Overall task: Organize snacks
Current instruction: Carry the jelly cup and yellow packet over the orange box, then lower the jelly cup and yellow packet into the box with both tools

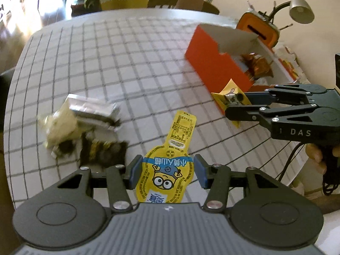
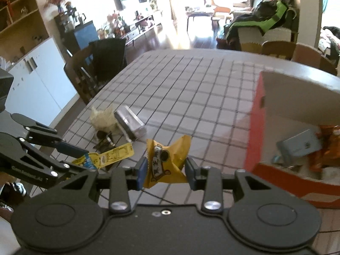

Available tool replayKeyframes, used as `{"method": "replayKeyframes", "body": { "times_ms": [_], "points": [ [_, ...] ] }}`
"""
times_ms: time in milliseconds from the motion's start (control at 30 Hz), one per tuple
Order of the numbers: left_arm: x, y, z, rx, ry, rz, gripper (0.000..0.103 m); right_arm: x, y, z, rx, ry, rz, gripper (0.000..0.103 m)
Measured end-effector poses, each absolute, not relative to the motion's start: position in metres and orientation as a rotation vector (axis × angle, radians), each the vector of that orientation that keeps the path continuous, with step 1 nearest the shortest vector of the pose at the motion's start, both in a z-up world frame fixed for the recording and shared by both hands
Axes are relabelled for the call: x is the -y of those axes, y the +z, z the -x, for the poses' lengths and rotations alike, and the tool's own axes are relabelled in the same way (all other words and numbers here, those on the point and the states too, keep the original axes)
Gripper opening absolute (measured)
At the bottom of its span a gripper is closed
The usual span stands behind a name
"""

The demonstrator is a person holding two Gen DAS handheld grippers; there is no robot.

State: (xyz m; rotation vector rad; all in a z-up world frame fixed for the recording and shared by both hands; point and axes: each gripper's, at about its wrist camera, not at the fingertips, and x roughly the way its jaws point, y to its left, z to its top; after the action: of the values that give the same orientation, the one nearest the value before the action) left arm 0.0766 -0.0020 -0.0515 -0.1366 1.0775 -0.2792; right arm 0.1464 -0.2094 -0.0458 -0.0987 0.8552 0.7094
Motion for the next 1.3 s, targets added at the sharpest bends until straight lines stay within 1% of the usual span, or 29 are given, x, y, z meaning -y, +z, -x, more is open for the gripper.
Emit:
{"method": "replayKeyframes", "body": {
  "times_ms": [333,733,1033,1167,1300],
  "points": [
    [0.064,-0.020,-0.109,-0.996,-0.292,0.088,0.051,0.272,-0.022,-0.169,-0.792,0.643,0.075,0.037],
    [0.150,-0.009,-0.164,-0.970,-0.297,0.032,0.051,0.339,-0.028,-0.197,-0.770,0.539,0.057,0.037],
    [0.203,-0.019,-0.215,-0.982,-0.273,-0.021,0.051,0.389,-0.046,-0.229,-0.792,0.440,0.082,0.037],
    [0.220,-0.030,-0.236,-0.988,-0.245,-0.071,0.051,0.406,-0.059,-0.238,-0.829,0.394,0.093,0.037],
    [0.232,-0.043,-0.257,-1.032,-0.225,-0.086,0.051,0.416,-0.072,-0.247,-0.873,0.386,0.102,0.037]
  ]
}}
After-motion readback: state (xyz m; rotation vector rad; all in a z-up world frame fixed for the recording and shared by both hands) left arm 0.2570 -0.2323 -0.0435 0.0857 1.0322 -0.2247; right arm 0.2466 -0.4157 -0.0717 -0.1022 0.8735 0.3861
